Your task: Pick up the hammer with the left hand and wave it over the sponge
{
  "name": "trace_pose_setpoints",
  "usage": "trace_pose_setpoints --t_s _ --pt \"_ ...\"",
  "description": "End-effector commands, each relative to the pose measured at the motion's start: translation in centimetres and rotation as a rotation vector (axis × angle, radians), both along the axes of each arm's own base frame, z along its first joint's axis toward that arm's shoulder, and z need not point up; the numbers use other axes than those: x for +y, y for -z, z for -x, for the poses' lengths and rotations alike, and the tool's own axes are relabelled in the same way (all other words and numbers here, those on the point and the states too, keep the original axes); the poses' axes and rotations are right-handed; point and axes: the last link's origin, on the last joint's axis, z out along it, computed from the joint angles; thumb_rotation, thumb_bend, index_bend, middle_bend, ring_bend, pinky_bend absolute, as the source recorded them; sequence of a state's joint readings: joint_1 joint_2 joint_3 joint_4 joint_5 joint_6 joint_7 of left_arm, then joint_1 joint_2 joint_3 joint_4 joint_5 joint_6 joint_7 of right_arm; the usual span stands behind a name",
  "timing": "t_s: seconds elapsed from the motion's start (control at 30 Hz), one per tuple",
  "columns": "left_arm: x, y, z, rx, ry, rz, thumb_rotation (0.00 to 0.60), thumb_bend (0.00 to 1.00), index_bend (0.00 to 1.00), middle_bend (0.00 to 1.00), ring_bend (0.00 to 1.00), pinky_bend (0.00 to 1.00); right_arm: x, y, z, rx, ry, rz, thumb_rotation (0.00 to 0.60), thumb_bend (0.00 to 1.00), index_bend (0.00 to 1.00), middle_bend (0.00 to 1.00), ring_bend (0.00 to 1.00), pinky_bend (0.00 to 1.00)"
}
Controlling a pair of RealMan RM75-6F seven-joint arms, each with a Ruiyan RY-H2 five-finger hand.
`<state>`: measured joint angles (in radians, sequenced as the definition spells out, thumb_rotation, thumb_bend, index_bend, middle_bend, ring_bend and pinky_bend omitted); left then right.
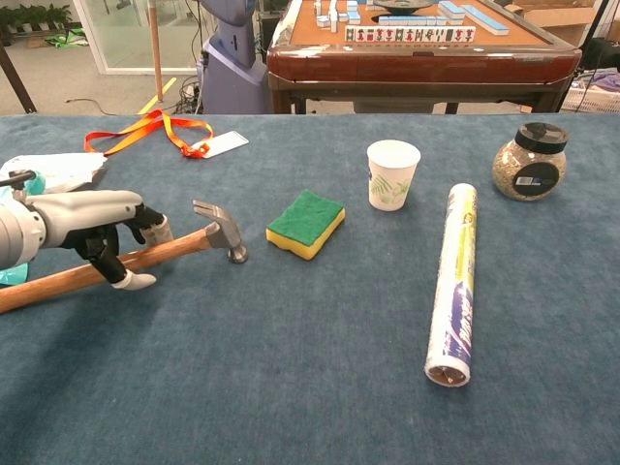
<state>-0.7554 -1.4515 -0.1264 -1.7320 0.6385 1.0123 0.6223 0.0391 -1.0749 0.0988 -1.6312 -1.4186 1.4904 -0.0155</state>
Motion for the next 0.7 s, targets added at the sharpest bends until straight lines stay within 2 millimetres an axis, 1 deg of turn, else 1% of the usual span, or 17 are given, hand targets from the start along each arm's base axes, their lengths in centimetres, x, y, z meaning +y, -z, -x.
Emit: trace_pose_setpoints --t_s 0.03,0.37,0.7 --pt "0.09 -0.04 0.0 -0.002 0.0 -0.011 0.6 0.27 0.33 0.33 0.23 0.32 0.02 0.01 -0.01 0.0 -0.001 -0.001 0.6 0.18 0.36 0.41 0.31 0.33" --pt "0.32 0.33 -0.11 -0.003 -0.001 -0.027 0.6 0.27 0.38 0.39 0.29 0.32 0.07 -0.02 -0.02 -0.004 -0.001 -0.006 0.6 0.18 0.36 0.41 0.31 0.33" --pt "0.44 0.73 -0.37 0.005 0.006 -0.026 0.6 0.29 0.4 0.41 0.3 0.32 0.1 -0.06 0.0 -0.009 -0.001 -0.009 0.6 0.18 0.36 0.41 0.31 0.33"
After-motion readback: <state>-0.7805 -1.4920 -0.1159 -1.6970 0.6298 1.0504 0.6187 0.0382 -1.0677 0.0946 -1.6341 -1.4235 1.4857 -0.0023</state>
